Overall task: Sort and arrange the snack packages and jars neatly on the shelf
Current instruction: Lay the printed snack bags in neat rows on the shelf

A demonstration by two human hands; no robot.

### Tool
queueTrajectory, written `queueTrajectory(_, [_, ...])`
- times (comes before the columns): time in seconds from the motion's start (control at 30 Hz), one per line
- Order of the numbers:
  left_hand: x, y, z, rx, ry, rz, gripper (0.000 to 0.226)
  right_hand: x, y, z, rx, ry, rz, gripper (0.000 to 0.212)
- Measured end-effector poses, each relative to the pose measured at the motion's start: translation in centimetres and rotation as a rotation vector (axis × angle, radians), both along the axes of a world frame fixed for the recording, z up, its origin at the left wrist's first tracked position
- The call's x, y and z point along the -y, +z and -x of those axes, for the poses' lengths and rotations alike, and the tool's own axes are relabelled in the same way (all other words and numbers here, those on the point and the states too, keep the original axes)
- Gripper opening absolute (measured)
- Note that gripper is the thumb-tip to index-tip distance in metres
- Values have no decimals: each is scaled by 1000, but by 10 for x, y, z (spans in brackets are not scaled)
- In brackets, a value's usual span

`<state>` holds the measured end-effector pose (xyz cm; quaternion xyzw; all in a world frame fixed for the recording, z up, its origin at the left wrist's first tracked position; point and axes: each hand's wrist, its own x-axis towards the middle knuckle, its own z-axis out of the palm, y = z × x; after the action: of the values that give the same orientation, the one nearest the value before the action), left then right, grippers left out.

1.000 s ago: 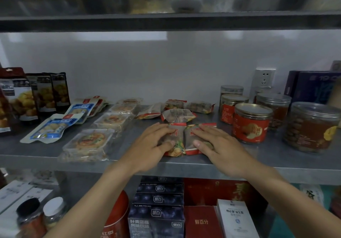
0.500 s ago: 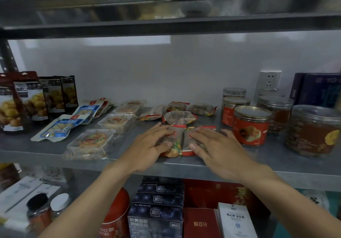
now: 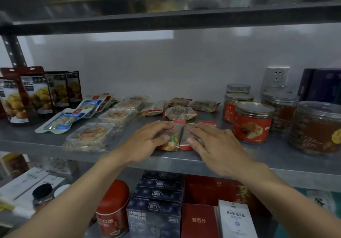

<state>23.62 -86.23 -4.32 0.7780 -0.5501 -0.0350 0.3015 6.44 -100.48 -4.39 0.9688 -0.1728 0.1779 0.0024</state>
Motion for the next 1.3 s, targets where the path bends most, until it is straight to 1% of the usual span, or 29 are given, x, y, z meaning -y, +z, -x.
queueTrajectory(0.13, [0, 13, 2, -5, -6, -46, 43, -2, 2, 1, -1, 0, 13, 51])
queueTrajectory(0.23, [1, 31, 0, 36, -44, -81, 47, -2, 11, -2, -46, 3, 44, 53])
queueTrajectory(0.43, [11, 61, -30, 243, -36, -27, 59, 3, 51, -32, -40, 15, 84, 74])
queueTrajectory(0.53, [20, 75, -58, 366, 3, -35, 58, 14, 66, -57, -30, 17, 107, 73])
queueTrajectory(0.7, [48, 82, -107, 469, 55, -182, 64, 36, 77, -94, -123, -50, 100, 72])
queueTrajectory(0.87, [84, 59, -130, 514, 103, -372, 74, 55, 68, -123, -254, -72, 29, 69])
queueTrajectory(0.97, [98, 52, -140, 506, 130, -383, 71, 65, 64, -135, -310, -67, -19, 61])
queueTrajectory(1.1, [104, 49, -145, 608, 148, -368, 59, 69, 62, -138, -348, -40, -29, 62])
queueTrajectory(1.17, [103, 55, -147, 601, 132, -350, 53, 72, 63, -138, -329, -22, -5, 62])
queueTrajectory(1.23, [98, 64, -149, 538, 107, -251, 42, 74, 62, -136, -330, -20, 29, 60])
queueTrajectory(1.3, [92, 73, -151, 459, 99, -103, 31, 78, 61, -134, -336, -56, 75, 54])
